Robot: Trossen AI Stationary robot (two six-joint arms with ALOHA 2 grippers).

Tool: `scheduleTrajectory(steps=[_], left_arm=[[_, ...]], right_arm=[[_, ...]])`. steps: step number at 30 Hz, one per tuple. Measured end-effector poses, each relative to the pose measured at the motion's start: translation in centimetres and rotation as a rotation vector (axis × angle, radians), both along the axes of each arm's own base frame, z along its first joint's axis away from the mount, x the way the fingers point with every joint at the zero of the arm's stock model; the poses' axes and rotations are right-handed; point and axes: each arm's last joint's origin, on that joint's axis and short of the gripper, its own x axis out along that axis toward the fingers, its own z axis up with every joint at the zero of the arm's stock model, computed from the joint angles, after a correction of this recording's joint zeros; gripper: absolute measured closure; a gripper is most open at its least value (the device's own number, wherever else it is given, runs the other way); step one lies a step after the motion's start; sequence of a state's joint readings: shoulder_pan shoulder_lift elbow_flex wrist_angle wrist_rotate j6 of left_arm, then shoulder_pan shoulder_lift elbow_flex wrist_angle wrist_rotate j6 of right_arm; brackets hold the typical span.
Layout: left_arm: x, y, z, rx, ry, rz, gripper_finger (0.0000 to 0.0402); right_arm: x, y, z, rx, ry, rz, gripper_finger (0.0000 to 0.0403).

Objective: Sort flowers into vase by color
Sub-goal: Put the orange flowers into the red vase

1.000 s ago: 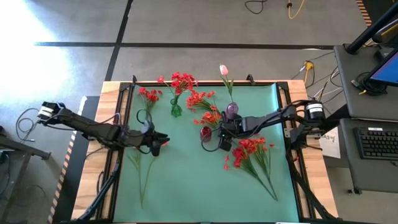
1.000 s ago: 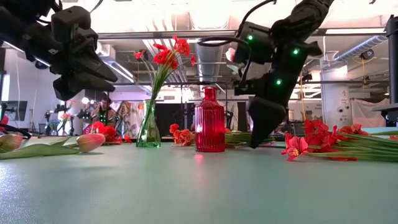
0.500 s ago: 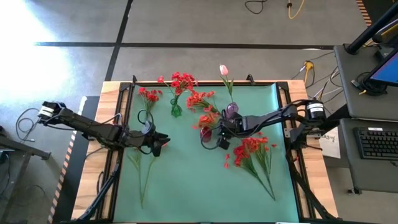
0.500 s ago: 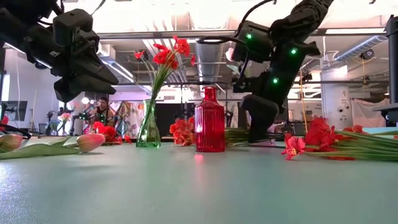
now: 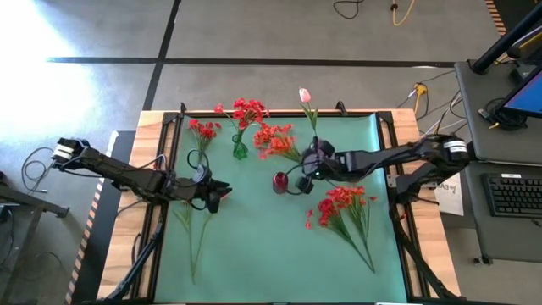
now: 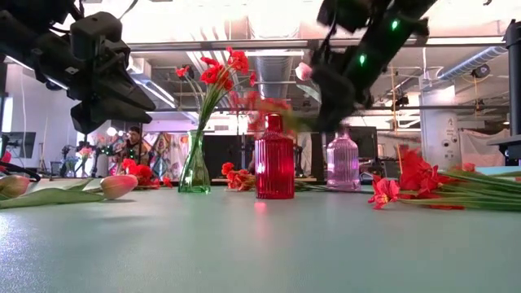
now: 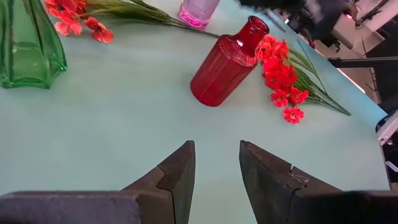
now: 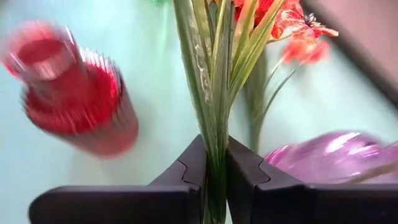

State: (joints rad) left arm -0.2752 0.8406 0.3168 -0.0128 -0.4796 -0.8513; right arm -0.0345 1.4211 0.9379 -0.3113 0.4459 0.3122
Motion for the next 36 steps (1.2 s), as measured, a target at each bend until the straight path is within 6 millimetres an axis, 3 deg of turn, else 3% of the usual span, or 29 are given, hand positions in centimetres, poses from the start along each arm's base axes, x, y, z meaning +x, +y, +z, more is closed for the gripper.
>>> scheduleTrajectory(steps=[6, 11, 26, 36], left_arm=[[0.0, 0.0, 0.0, 0.004, -0.003, 0.009, 0.0286], [0.0, 0.0, 0.0, 0.004, -0.005, 0.009, 0.0286], [0.0, 0.0, 0.1, 0.006, -0.011, 0.007, 0.0286], [0.1, 0.0, 0.1, 0.005, -0.012, 0.007, 0.0286]], right_arm=[[-0.6, 0.3, 3.4, -0.051, -0.240, 0.045, 0.0370], [-1.0, 0.5, 4.4, -0.060, -0.493, 0.105, 0.0370], [-2.2, 0.8, 2.7, -0.123, -1.167, 0.224, 0.0370], [0.0, 0.9, 0.8, -0.234, -1.263, 0.283, 0.0370]])
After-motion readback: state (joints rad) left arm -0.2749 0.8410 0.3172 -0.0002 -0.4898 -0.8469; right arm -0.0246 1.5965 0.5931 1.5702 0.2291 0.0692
